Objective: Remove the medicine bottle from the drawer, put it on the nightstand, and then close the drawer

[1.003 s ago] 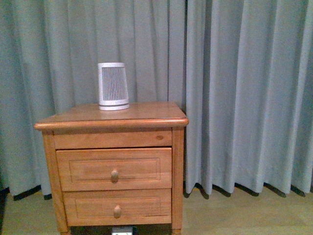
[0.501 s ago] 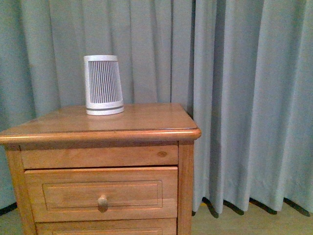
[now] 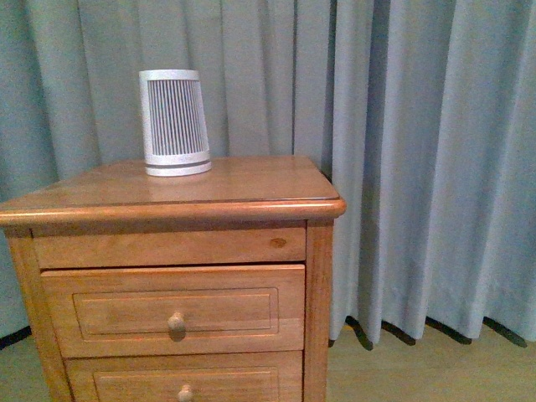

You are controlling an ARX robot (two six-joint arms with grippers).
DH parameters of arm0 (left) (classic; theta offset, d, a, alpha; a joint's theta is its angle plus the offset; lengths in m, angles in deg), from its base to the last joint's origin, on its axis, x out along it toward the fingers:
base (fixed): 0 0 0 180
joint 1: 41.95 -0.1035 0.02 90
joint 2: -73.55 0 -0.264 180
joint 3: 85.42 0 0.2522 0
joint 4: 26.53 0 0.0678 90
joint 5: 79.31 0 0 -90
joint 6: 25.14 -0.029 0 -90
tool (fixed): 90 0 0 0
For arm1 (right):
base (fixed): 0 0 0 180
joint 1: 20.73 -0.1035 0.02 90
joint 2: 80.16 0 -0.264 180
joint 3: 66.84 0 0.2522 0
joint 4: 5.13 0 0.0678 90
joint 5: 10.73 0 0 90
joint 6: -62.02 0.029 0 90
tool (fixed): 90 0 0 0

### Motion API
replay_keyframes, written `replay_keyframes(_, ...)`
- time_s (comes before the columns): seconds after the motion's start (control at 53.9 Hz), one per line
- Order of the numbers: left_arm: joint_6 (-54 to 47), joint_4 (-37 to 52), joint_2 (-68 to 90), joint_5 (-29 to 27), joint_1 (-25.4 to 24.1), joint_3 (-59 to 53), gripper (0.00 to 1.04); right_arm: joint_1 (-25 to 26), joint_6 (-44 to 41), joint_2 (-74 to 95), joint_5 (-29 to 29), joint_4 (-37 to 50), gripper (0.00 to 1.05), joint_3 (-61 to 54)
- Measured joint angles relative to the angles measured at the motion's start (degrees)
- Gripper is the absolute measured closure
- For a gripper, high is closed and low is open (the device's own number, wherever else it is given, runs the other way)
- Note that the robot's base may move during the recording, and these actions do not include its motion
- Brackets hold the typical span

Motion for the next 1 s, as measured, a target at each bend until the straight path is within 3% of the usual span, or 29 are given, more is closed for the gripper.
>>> replay_keyframes(0.26,0.70,5.60,27.06,-4.70,8.20,15.32,0.07,0.00,0.00,0.00,0.00,0.00,0.07,0.00)
replay_keyframes(0.576,-2.08,4.87,42.58,-5.84,10.95,30.62,0.07,0.00,0.00,0.00,0.00,0.00,0.07,0.00)
replay_keyframes(1.003,-8.55,4.68,54.97,0.96,11.47,46.03,0.07,0.00,0.00,0.00,0.00,0.00,0.07,0.00)
